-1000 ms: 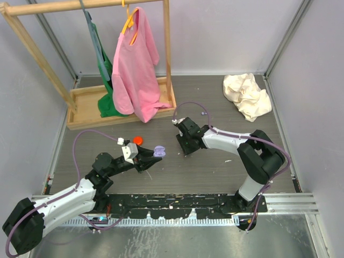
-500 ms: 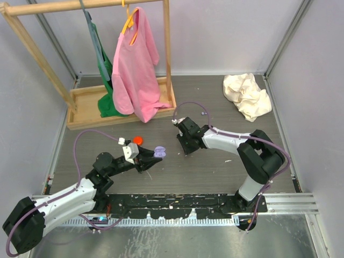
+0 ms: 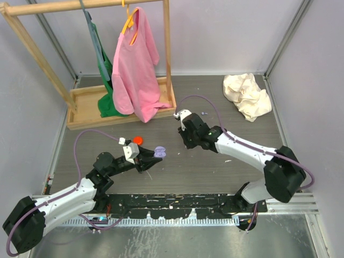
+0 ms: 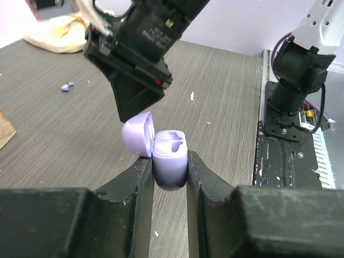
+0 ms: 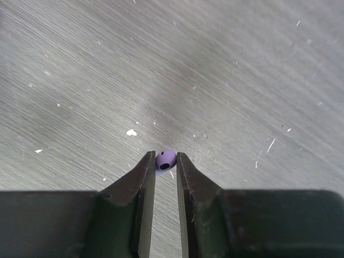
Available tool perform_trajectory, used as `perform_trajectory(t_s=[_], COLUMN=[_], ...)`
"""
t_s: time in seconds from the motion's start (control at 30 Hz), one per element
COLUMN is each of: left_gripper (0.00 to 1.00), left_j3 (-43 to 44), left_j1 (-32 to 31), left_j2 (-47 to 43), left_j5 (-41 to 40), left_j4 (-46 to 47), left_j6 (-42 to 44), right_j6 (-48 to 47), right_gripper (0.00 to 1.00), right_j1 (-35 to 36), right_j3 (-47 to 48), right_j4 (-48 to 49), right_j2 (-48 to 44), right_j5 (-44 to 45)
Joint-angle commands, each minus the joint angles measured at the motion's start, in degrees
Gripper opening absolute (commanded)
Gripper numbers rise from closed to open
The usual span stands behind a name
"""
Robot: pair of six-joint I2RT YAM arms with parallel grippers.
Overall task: Insert the wireless bluetooth earbuds into the charging case
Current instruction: Pick up the earbud from the center of the board.
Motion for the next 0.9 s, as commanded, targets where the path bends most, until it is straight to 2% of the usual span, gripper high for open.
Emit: perform_trajectory(t_s=[0.0, 0.33, 0.57, 0.87], left_gripper=[0.01, 0.0, 0.0, 0.0], left_j3=[1.2, 1.3, 1.2, 0.7], left_j1=[-0.2, -0.1, -0.2, -0.1], left_j2=[-0.2, 0.0, 0.0, -0.6], left_j5=[-0.5, -2.4, -3.5, -6.3], left_j4=[2.8, 2.6, 2.7, 3.0], left_j6=[1.2, 1.0, 0.9, 0.7], right_j6=[-4.3, -12.4, -20.0, -32.4], right_gripper=[0.17, 0.16, 0.14, 0.14], right_j1=[2.3, 8.8, 15.3, 23.1], right_j3=[0.8, -0.5, -4.3, -11.2], right_j4=[3.1, 10.3, 20.5, 35.2], right_j2=[-6.7, -16.9, -22.4, -26.8], right_j5=[3.8, 10.2, 13.3, 12.0])
